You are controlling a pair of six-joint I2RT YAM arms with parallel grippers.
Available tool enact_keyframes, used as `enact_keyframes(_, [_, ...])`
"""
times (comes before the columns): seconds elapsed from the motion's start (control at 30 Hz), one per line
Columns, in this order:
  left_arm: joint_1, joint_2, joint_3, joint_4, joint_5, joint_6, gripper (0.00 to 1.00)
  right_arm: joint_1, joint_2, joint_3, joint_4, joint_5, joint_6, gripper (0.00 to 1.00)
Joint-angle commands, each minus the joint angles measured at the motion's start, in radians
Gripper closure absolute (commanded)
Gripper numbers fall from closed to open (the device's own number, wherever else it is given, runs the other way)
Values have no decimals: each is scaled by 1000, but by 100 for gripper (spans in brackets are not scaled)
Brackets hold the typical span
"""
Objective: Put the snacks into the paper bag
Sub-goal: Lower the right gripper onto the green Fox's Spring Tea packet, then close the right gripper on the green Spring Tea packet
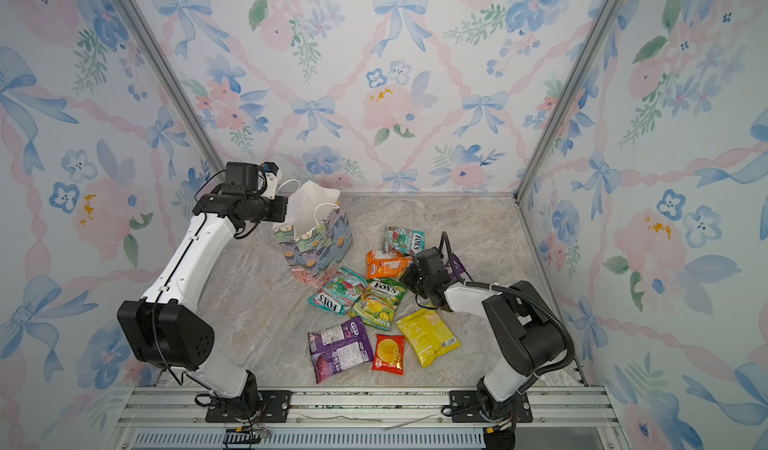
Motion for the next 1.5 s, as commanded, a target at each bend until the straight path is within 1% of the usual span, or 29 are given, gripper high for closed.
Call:
enact_keyframes(0.0, [2, -19, -25, -40, 1, -8, 100, 2, -52, 31, -68, 15, -45, 92])
enact_keyframes(0.03, [2, -20, -26, -40, 1, -8, 100, 3, -63, 26, -80, 8, -48, 85])
enact_keyframes(0.07, [2, -20, -26, -39, 2, -8, 100, 5, -72, 21, -92, 0, -47, 73])
enact_keyframes(0.13, [2, -20, -26, -40, 1, -9, 100, 14, -98, 5, -121, -10, -44, 55])
enact_keyframes(0.23, [3, -21, -27, -40, 2, -11, 100, 39, -138, -19, -173, -10, -35, 48])
enact_keyframes(0.33, [2, -21, -26, -40, 1, -9, 100, 78, -167, -44, -220, -29, -19, 38])
enact_keyframes(0.43, [2, -19, -26, -39, 1, -10, 100, 118, -191, -74, -259, -34, 28, 36])
enact_keyframes(0.57, [2, -21, -26, -39, 4, -11, 100, 152, -192, -118, -237, -44, 81, 34])
enact_keyframes(0.67, [2, -20, -23, -39, 6, -11, 100, 162, -156, -119, -200, -69, 94, 33])
enact_keyframes(0.9, [2, -22, -23, -40, 10, -11, 100, 177, -36, -107, -37, -136, 149, 32])
enact_keyframes(1.0, [2, -22, -22, -40, 13, -13, 100, 181, 8, -105, 35, -150, 174, 35])
enact_keyframes(1.03, [2, -24, -21, -40, 15, -14, 100, 181, 19, -102, 55, -154, 181, 38])
enact_keyframes(1.07, [2, -24, -21, -40, 16, -13, 100, 181, 19, -101, 73, -158, 187, 44])
enact_keyframes(1.13, [2, -25, -21, -40, 16, -13, 100, 181, 51, -102, 108, -164, 200, 63])
enact_keyframes(1.2, [1, -25, -21, -40, 15, -12, 100, 179, 46, -97, 117, -167, 194, 76])
enact_keyframes(1.23, [2, -26, -21, -39, 13, -12, 100, 177, 36, -91, 105, -167, 183, 81])
enact_keyframes(1.4, [2, -19, -19, -40, 14, -11, 100, 165, -50, -52, -5, -142, 115, 100])
enact_keyframes(1.47, [3, -18, -17, -40, 17, -12, 100, 159, -89, -27, -68, -130, 78, 100])
